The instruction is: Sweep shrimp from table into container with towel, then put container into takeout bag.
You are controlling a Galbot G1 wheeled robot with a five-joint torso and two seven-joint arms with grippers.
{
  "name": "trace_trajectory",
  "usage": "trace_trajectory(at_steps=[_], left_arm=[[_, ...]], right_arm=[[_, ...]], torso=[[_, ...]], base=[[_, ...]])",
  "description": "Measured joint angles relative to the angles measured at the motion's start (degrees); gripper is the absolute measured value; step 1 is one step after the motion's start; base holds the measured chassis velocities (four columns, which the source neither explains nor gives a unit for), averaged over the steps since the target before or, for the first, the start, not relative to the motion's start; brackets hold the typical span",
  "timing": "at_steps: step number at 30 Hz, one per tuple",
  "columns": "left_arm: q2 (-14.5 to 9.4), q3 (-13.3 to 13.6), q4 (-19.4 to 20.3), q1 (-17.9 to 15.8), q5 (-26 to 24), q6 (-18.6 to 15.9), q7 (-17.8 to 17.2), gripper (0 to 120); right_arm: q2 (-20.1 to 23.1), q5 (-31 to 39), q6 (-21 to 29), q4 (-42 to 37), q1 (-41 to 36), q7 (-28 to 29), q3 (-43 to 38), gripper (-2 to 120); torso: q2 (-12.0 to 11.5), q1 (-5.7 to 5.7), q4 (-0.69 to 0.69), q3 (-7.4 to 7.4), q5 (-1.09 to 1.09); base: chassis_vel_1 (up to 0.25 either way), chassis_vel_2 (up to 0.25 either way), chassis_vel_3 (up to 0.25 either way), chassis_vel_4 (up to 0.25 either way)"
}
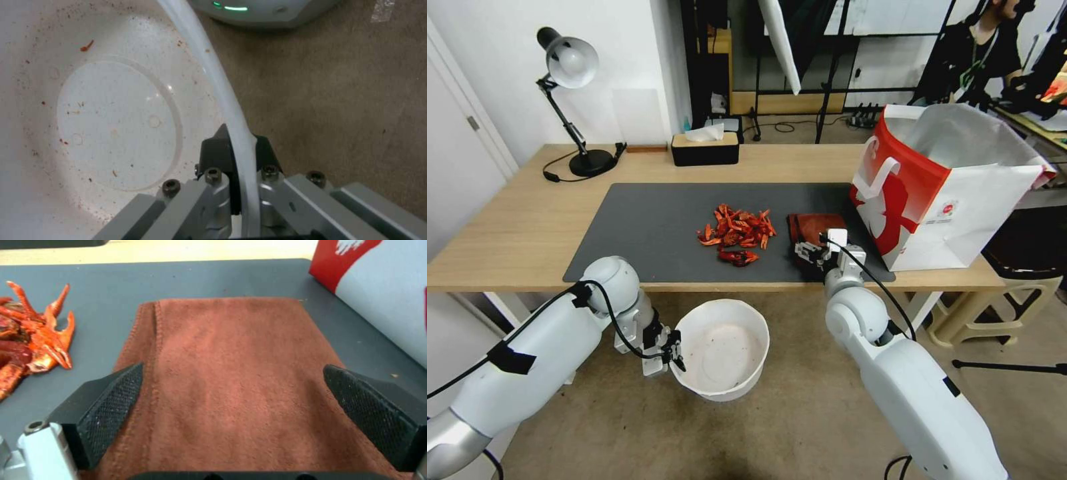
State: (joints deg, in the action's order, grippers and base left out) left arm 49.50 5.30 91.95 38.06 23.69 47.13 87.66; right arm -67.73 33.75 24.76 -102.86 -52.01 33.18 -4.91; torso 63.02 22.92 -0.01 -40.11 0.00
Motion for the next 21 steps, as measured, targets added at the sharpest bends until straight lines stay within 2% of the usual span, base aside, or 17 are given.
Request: trace_trajectory(at_steps=[19,21], left_arm=[[0.5,-0.2,-0.3,0.0,0.0,0.0,0.0,0],[0.6,-0.2,-0.4,0.0,-0.1,0.0,0.0,0]], right_arm=[[0.3,0.7,1.3,1.3,0.1,-0.8,-0.1,100],[0.3,0.8,1.5,1.1,0.1,-0.6,-0.1,95]], torso=[[0.0,0.00,0.00,0.00,0.00],[0.0,0.00,0.00,0.00,0.00]], base=[[0.000,0.000,0.000,0.000],[0.000,0.000,0.000,0.000]])
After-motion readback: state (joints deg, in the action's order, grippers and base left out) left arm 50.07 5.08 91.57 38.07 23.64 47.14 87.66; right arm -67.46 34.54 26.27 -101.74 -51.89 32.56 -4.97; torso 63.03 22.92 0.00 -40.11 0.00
